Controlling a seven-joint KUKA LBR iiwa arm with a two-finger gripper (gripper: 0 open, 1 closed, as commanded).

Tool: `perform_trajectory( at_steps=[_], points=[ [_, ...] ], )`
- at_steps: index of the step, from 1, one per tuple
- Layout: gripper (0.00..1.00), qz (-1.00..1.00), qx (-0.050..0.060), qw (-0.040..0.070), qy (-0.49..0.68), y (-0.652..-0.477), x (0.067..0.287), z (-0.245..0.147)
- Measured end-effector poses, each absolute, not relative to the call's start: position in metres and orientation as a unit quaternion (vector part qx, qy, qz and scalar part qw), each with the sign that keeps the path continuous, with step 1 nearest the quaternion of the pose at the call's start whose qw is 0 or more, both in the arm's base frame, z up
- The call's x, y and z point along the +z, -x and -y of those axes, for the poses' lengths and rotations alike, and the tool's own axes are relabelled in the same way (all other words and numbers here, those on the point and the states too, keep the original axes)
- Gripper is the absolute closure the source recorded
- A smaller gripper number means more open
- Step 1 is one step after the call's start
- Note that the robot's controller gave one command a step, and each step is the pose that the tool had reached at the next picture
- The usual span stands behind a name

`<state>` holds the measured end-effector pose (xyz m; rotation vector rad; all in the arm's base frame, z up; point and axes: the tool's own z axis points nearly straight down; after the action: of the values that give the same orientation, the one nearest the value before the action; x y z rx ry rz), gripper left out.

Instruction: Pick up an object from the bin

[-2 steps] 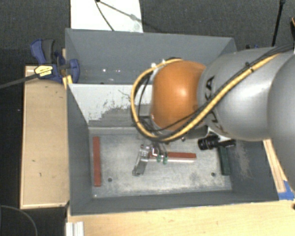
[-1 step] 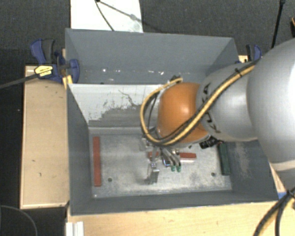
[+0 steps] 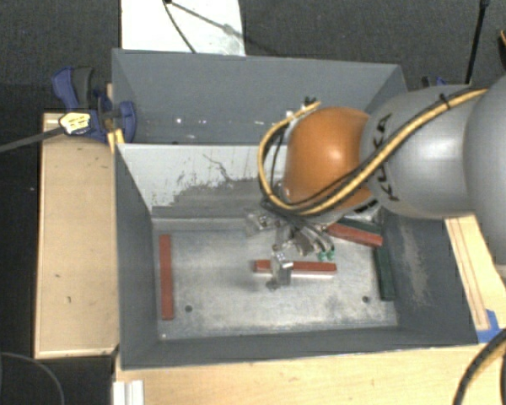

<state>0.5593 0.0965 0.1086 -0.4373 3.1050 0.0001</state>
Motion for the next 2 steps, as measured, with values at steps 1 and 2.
perform_trajectory(
  at_steps=[1,2],
  points=[
    [0.0,-0.991,0.0,0.0,0.134,-0.5737,0.0684,-0.0703],
    [1.0,-0.991,0.001,0.001,0.132,-0.5741,0.0709,-0.0723]
  ],
)
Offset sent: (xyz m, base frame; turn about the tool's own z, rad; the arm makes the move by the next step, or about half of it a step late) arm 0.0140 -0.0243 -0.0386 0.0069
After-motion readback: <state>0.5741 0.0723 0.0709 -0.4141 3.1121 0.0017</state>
